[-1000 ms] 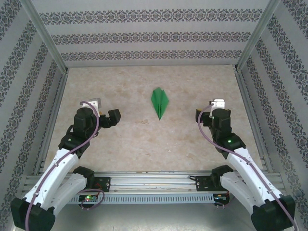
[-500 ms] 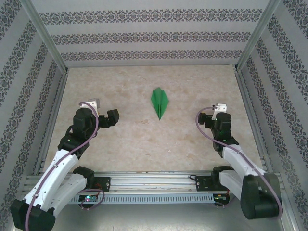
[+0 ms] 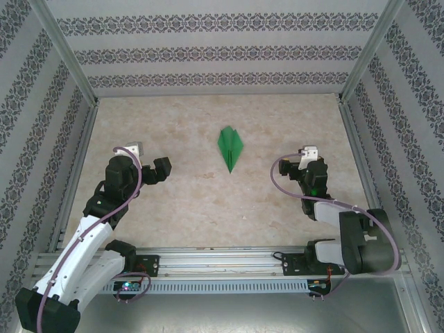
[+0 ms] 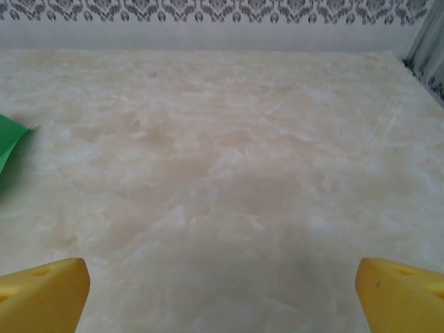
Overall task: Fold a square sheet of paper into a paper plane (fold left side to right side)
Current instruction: Reset both arms
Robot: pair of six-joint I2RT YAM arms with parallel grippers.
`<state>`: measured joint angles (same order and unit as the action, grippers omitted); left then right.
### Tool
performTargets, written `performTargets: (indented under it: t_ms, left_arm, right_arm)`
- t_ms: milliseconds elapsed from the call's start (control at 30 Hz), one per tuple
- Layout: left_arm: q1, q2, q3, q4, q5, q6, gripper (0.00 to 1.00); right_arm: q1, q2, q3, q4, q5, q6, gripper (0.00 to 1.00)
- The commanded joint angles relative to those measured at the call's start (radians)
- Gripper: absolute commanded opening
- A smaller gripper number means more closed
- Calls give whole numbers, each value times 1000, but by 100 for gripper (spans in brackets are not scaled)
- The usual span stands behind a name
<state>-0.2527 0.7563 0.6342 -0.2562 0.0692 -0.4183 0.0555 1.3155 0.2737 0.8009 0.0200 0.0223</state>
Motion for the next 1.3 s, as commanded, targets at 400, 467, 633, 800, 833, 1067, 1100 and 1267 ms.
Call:
performTargets:
  t_ms: [400,467,633,800,833,1067,1100,1267]
  left_arm:
    - [37,52,-1,35,-160,80,100]
    - [45,61,-12,69,-193,110,100]
    - [62,72,-73,197,-307,208,100]
    - [98,111,-141,330,-389,274,100]
    - [105,124,-155,358,-398,281,100]
    - [133,270,-263,632,-366,337,100]
    - [136,294,-276,675,-354,351,100]
    - [156,425,-304,855,-238,401,100]
  right_arm:
    - [-50,209,106,130,23,27,98]
    - [-48,209,105,133,24,27,98]
    - [-48,206,101,138,26,25,98]
    - [-46,208,101,137,26,24,98]
    - [-46,208,101,138,27,24,98]
    - [-46,208,102,137,29,24,98]
    - [-45,208,102,136,29,22,98]
    - [-45,208,101,137,30,22,98]
